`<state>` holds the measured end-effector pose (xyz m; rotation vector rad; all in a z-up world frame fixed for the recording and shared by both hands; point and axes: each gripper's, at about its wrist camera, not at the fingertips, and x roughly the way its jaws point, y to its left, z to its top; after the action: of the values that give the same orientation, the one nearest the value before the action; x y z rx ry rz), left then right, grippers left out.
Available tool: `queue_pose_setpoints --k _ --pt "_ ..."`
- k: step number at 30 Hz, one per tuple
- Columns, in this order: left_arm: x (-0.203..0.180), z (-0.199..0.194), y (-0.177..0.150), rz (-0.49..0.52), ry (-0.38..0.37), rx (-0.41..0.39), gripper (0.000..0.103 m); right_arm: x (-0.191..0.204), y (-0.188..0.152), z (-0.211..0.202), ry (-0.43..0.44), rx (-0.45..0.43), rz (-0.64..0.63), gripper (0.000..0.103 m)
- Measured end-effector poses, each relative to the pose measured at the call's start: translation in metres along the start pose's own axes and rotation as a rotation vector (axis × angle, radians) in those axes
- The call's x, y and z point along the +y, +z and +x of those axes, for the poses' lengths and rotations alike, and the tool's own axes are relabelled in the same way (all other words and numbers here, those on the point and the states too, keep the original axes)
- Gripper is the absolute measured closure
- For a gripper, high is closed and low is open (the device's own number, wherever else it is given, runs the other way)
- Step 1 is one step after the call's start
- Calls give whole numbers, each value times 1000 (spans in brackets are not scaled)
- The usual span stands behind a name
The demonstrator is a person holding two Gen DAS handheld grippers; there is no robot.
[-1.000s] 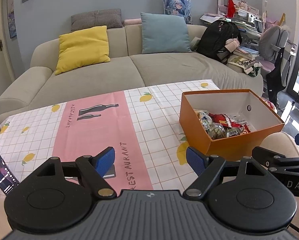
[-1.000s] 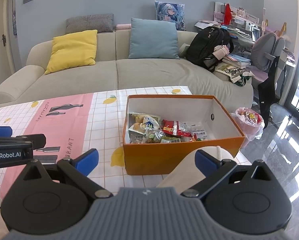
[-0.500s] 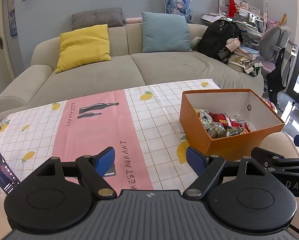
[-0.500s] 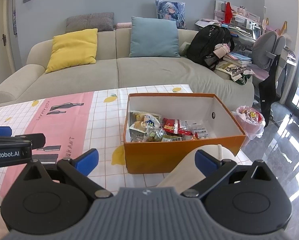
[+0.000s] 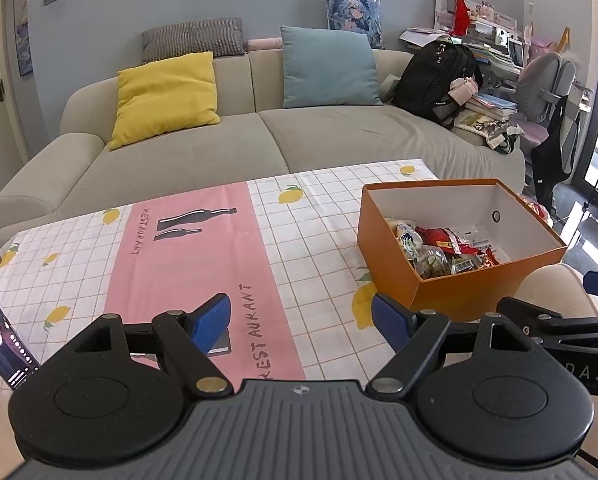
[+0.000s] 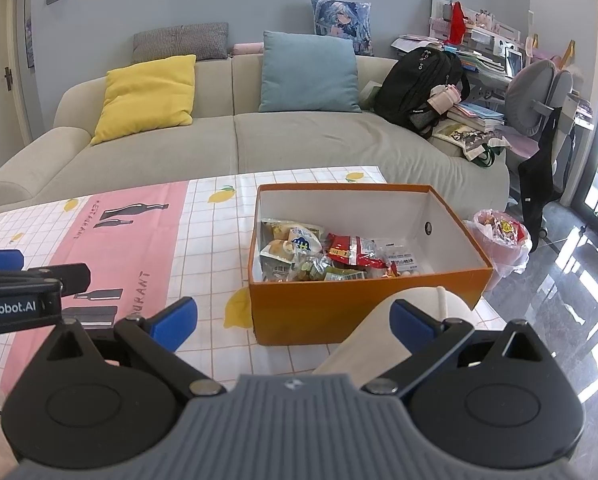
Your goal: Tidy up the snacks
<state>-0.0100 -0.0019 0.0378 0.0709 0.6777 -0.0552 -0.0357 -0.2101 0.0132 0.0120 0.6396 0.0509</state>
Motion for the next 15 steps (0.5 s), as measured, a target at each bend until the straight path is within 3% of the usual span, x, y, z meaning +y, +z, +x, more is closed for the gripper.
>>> queue_pose_setpoints --k 15 --pt "-1 -1 0 -3 -4 2 10 1 0 0 1 2 -2 3"
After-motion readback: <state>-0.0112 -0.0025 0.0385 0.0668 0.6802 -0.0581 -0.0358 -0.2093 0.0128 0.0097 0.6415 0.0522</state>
